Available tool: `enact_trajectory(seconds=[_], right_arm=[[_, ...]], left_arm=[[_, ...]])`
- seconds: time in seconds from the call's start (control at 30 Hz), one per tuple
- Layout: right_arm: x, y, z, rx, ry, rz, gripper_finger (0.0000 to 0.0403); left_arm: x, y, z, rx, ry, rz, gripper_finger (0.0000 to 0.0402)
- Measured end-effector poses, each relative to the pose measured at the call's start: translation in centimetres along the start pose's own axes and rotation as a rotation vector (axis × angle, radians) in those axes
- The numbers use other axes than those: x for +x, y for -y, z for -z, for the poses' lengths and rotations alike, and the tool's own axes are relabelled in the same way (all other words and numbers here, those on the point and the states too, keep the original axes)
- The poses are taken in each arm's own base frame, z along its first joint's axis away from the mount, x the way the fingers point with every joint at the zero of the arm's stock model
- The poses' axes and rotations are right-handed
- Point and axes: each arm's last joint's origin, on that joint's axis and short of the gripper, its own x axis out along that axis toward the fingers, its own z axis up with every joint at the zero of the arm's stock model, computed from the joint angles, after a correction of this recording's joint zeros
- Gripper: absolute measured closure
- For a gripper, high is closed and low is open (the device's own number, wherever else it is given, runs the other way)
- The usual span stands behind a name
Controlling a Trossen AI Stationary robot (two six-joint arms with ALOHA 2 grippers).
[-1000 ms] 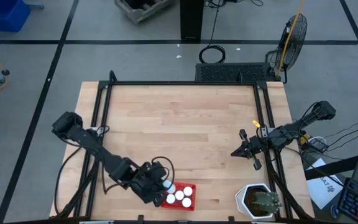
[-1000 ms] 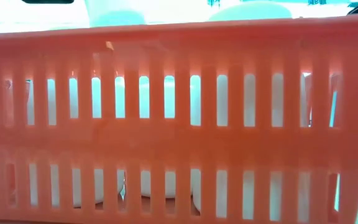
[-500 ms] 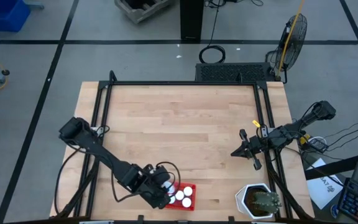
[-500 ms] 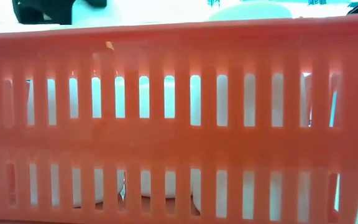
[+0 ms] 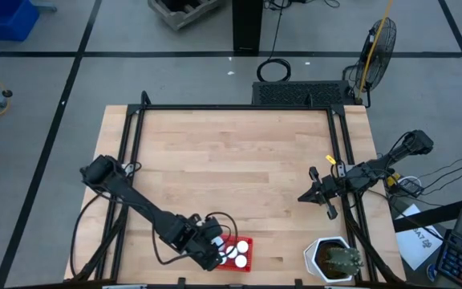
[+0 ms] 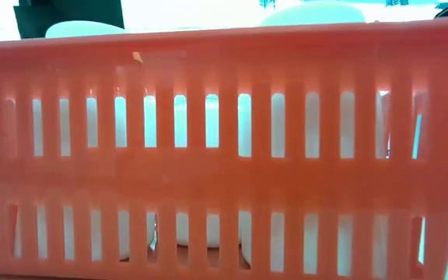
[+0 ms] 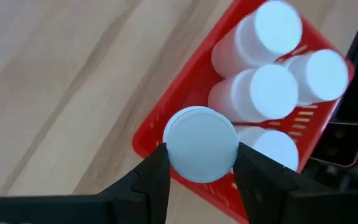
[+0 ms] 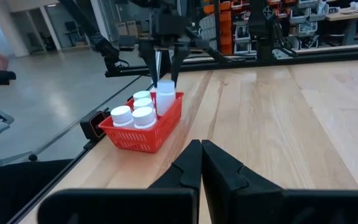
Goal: Pick and place pill bottles into a basket
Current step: Put the white pill bottle into the red basket, then return to Home Position
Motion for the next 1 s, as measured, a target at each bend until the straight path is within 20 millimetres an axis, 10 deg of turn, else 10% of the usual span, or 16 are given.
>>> enact_trajectory(seconds=[1.0], right_arm=[[0.0,0.0,0.0,0.000,-0.001,0.000,0.0399]], left_arm=[[1.4,0.0,-0.9,0.033,-0.018,0.045,0.0150]])
